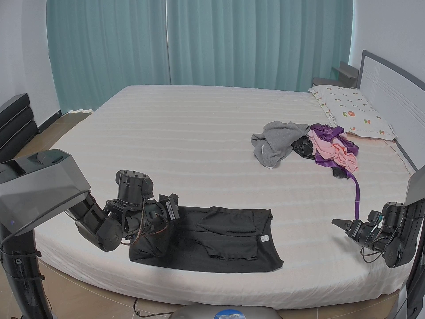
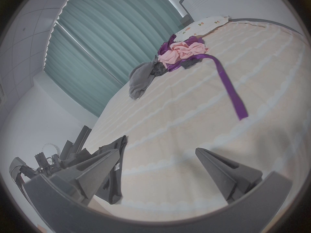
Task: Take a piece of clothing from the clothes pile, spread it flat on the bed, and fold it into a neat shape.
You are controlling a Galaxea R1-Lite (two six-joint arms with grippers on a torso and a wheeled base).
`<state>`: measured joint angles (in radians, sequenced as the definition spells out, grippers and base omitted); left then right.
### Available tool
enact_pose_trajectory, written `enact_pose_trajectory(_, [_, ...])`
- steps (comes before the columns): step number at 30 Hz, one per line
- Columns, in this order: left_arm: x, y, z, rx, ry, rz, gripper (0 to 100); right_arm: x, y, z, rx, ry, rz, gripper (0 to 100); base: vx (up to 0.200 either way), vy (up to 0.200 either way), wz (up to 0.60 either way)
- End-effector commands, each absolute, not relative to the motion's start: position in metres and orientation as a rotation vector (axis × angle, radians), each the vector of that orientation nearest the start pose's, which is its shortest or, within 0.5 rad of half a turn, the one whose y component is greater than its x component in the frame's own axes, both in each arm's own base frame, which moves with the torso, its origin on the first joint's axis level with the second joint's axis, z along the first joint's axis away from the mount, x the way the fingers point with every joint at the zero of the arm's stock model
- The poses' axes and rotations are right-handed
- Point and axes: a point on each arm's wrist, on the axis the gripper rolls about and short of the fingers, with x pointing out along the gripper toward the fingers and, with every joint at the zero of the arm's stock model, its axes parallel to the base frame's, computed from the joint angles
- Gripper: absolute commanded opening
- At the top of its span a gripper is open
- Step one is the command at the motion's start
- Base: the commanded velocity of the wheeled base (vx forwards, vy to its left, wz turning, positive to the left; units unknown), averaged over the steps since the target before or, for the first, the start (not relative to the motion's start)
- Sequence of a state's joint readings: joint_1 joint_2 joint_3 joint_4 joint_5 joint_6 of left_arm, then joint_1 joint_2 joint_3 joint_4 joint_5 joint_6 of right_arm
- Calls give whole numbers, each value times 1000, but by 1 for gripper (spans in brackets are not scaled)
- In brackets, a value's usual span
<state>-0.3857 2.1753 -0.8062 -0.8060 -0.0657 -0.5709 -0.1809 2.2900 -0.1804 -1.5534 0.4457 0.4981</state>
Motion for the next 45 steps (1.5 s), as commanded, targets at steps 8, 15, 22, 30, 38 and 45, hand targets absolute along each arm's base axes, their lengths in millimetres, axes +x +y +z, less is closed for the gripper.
enact_pose_trajectory(8, [339, -141, 32, -451, 670, -253, 0, 255, -37, -13, 652, 573, 126, 100, -200, 0, 0])
enact_pose_trajectory(15, [339, -140, 32, -450, 674, -250, 0, 255, -37, -12, 652, 571, 125, 100, -114, 0, 0])
enact_pose_trajectory(22, [339, -140, 34, -450, 664, -249, 0, 255, -37, -12, 651, 571, 126, 100, 0, 0, 0])
enact_pose_trajectory(30, [338, -143, 35, -447, 663, -259, 0, 255, -37, -12, 651, 570, 127, 100, 0, 0, 0])
enact_pose_trajectory(38, [335, -161, 36, -434, 670, -303, 0, 254, -37, -9, 649, 563, 130, 100, 0, -50, 0])
enact_pose_trajectory(45, [328, -180, 39, -413, 696, -349, 0, 254, -37, -9, 649, 563, 130, 100, 0, -200, 0])
